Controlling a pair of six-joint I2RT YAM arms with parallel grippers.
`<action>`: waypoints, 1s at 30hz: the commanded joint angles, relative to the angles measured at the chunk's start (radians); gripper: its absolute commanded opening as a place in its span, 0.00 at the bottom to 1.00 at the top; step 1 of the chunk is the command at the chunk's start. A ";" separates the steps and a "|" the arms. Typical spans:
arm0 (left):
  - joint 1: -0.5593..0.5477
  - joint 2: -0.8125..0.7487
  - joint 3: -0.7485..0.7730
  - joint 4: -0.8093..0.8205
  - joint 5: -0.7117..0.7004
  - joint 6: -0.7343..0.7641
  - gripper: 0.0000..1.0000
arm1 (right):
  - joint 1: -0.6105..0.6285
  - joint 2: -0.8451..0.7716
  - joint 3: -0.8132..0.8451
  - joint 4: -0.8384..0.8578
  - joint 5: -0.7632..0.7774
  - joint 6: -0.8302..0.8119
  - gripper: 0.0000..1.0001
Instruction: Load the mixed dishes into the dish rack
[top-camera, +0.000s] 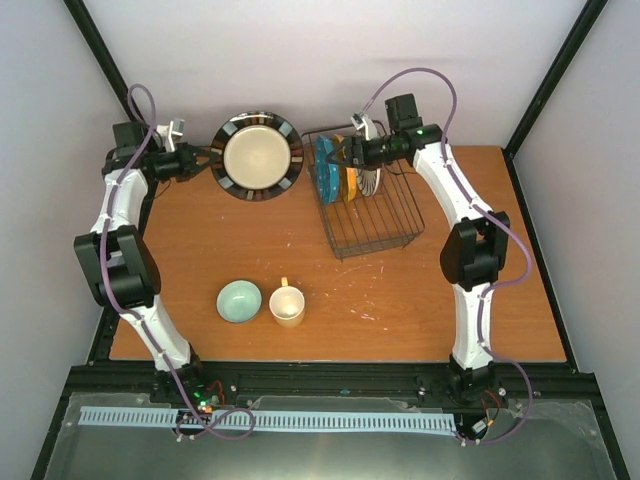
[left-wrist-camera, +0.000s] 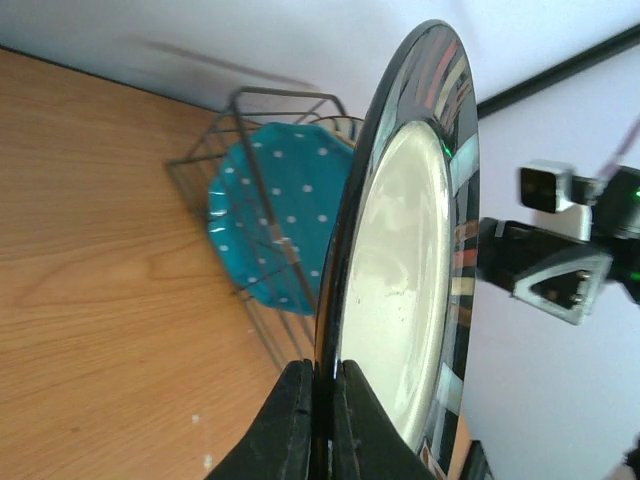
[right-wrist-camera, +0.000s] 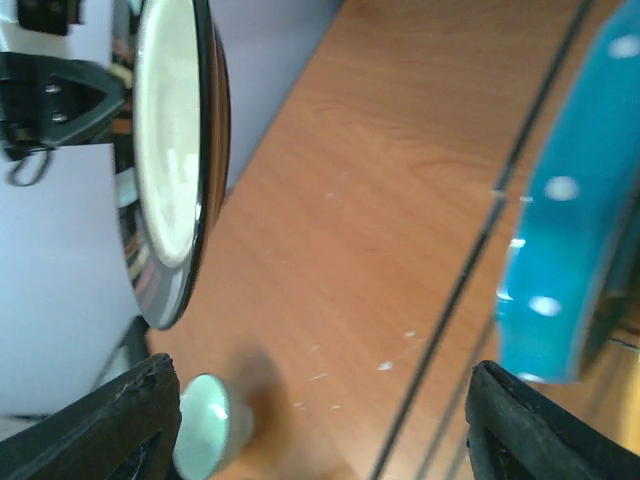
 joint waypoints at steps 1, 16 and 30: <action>-0.010 -0.058 0.039 0.120 0.201 -0.144 0.01 | 0.004 0.021 0.015 0.099 -0.287 0.117 0.77; -0.091 -0.099 -0.040 0.276 0.244 -0.250 0.01 | 0.065 0.081 0.053 0.240 -0.375 0.261 0.79; -0.242 -0.048 0.001 0.368 0.222 -0.321 0.01 | 0.166 0.154 0.188 0.360 -0.418 0.388 0.03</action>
